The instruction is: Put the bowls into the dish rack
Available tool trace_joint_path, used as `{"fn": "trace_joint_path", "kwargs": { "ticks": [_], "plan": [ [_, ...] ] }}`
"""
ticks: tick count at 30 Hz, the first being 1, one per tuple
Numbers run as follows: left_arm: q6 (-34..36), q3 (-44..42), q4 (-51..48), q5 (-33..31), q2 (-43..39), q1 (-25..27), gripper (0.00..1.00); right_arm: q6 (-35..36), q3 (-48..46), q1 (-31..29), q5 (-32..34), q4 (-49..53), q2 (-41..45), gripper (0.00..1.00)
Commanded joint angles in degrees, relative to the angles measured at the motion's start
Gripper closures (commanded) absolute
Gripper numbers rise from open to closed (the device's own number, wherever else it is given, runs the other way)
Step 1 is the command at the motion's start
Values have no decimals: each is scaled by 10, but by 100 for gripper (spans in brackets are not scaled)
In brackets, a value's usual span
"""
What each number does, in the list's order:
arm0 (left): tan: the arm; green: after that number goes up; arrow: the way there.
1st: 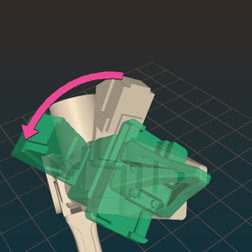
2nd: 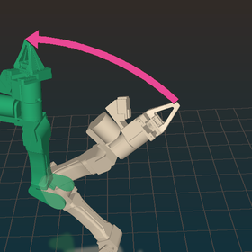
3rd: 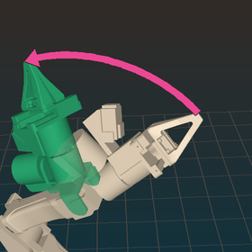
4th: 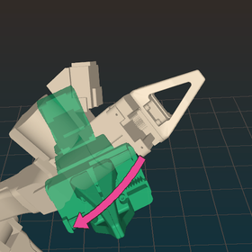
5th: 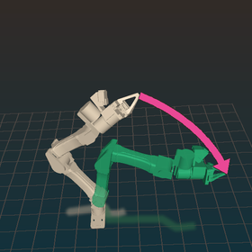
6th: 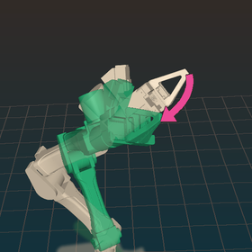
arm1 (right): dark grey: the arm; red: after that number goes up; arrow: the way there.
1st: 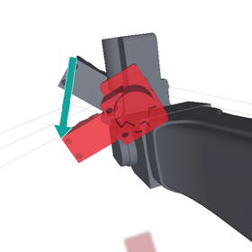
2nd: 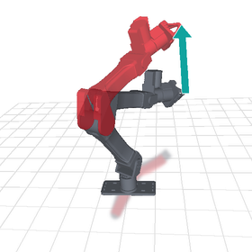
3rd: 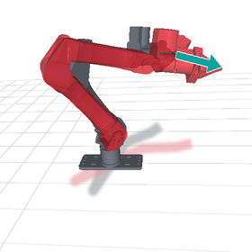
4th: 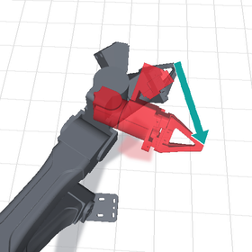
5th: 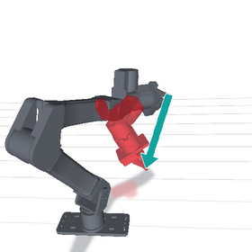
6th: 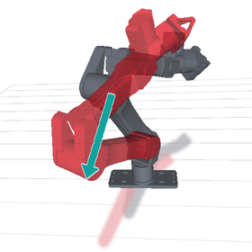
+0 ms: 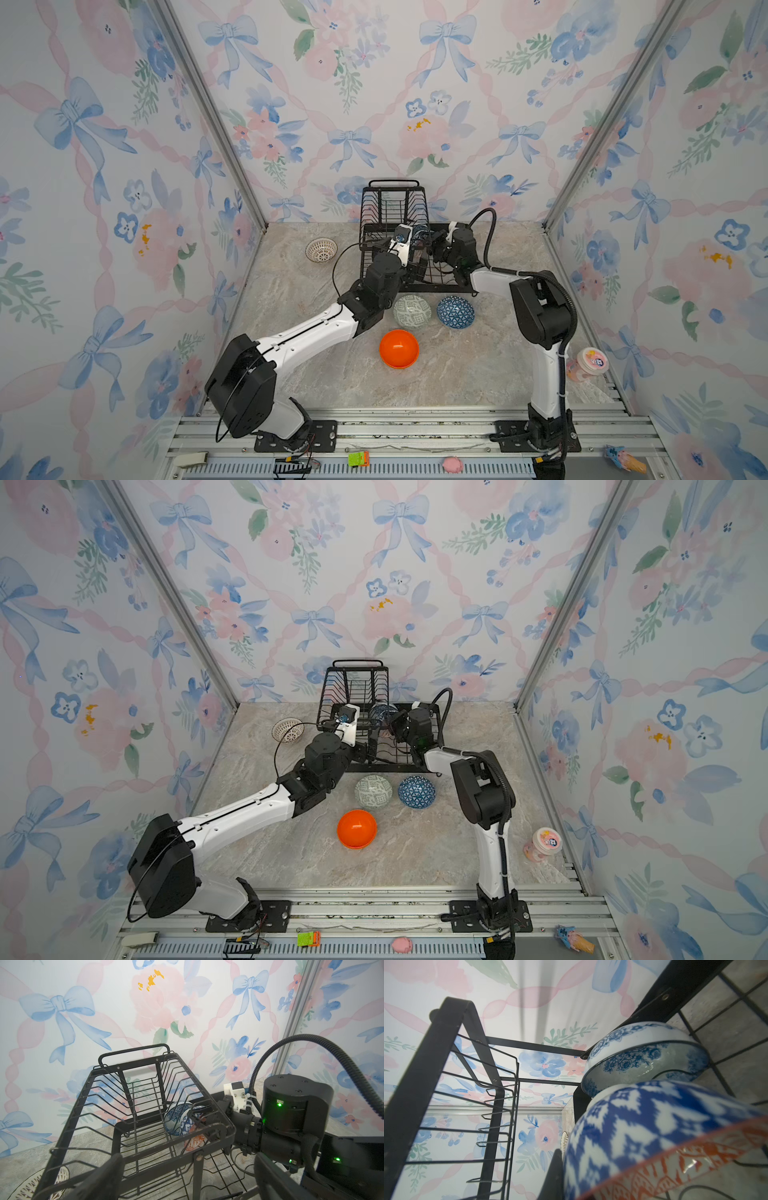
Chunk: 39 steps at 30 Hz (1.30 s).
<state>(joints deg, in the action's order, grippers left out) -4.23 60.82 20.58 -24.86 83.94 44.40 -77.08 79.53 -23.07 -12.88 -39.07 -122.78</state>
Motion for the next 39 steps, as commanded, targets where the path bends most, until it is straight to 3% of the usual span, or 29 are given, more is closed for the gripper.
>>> {"fn": "trace_joint_path", "kwargs": {
  "ticks": [1,20,39],
  "plan": [
    [-2,-13,-1,13,1,-7,2,-7,31,-7,1,-62,-15,100],
    [10,-13,-3,21,8,-17,2,-47,99,-10,-1,-155,-103,100],
    [17,-11,-5,22,18,-20,2,-64,106,-17,20,-196,-147,100]
  ]
}}
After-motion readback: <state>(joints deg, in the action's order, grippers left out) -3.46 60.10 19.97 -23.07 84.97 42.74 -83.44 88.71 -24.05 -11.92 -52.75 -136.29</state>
